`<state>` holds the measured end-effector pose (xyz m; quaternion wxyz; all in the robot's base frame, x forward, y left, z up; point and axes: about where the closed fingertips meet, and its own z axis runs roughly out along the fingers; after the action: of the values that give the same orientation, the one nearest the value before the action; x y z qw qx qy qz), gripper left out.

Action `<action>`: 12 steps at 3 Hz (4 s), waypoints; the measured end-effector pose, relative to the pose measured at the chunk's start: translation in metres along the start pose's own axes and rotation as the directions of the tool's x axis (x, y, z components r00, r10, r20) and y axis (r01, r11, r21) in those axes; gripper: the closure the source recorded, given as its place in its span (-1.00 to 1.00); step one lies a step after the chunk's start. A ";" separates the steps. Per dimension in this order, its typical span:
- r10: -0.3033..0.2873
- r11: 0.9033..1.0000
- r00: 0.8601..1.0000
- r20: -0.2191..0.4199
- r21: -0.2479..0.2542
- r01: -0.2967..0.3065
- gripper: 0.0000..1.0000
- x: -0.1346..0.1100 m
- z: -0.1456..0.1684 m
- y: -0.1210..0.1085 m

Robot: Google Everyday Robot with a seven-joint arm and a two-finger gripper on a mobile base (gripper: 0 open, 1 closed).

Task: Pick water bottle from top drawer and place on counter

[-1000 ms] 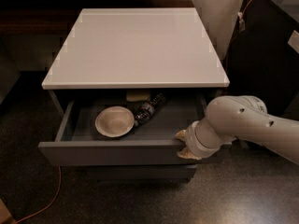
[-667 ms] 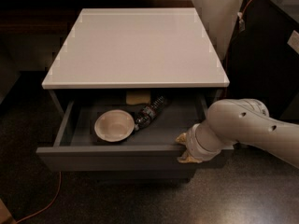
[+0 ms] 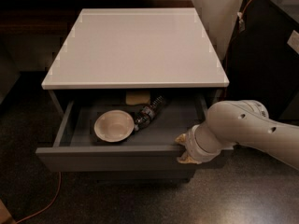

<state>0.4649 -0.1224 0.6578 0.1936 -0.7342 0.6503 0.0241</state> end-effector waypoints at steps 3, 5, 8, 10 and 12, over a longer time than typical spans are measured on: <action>-0.001 1.000 1.000 -0.021 0.011 0.001 -0.99 -0.016 -0.015 0.043; -0.023 1.000 1.000 -0.015 0.007 0.023 -1.00 -0.027 -0.024 0.052; -0.288 0.953 0.956 -0.060 -0.115 0.280 -1.00 -0.037 -0.042 -0.052; -0.515 0.837 0.857 0.008 -0.214 0.504 -1.00 -0.063 -0.042 -0.083; -0.675 0.714 0.737 0.008 -0.243 0.656 -1.00 -0.070 -0.023 -0.089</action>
Offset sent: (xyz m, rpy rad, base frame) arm -0.0682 0.0064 0.0057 -0.0375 -0.0128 -0.0144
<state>0.5351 -0.0566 0.7218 0.0764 -0.9365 0.3422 -0.0022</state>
